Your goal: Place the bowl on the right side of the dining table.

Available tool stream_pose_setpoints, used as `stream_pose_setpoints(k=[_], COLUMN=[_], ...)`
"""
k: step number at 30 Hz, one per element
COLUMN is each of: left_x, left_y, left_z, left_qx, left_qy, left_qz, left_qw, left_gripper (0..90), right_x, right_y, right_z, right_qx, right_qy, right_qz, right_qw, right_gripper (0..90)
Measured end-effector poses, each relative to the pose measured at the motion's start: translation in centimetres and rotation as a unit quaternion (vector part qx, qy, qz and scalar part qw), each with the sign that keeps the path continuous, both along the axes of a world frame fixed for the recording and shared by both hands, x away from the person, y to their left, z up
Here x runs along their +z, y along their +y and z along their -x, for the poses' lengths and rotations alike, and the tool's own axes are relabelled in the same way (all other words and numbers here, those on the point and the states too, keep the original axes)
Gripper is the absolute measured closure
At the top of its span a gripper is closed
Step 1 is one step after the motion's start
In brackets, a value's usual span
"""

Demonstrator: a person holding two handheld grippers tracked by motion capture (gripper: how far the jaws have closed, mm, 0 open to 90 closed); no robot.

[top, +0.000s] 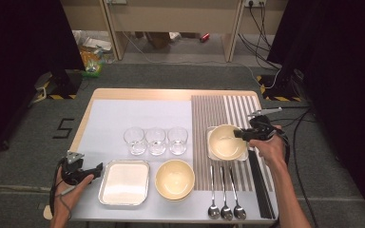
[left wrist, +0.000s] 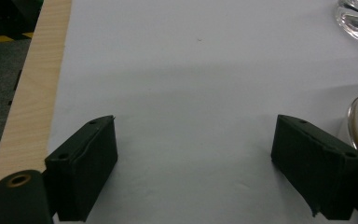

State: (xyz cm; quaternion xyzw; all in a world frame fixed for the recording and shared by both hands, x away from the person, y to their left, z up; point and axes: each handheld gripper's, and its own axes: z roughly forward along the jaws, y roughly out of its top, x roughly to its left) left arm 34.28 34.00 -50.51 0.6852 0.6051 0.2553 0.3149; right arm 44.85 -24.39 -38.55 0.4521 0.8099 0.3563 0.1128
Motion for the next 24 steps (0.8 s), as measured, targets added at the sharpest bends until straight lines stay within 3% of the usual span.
stream_pose_setpoints(k=[24], left_x=[0.0], left_y=[0.0], left_z=[0.0], left_qx=[-0.001], left_qy=[0.001], left_qz=[-0.001], left_qw=[1.0000], left_gripper=[13.5], right_x=[-4.6], right_y=[-1.3], right_z=[-3.4], right_qx=[-0.052], right_qy=[0.049], right_qz=[-0.015], right_qw=[0.9973], right_gripper=[81.3])
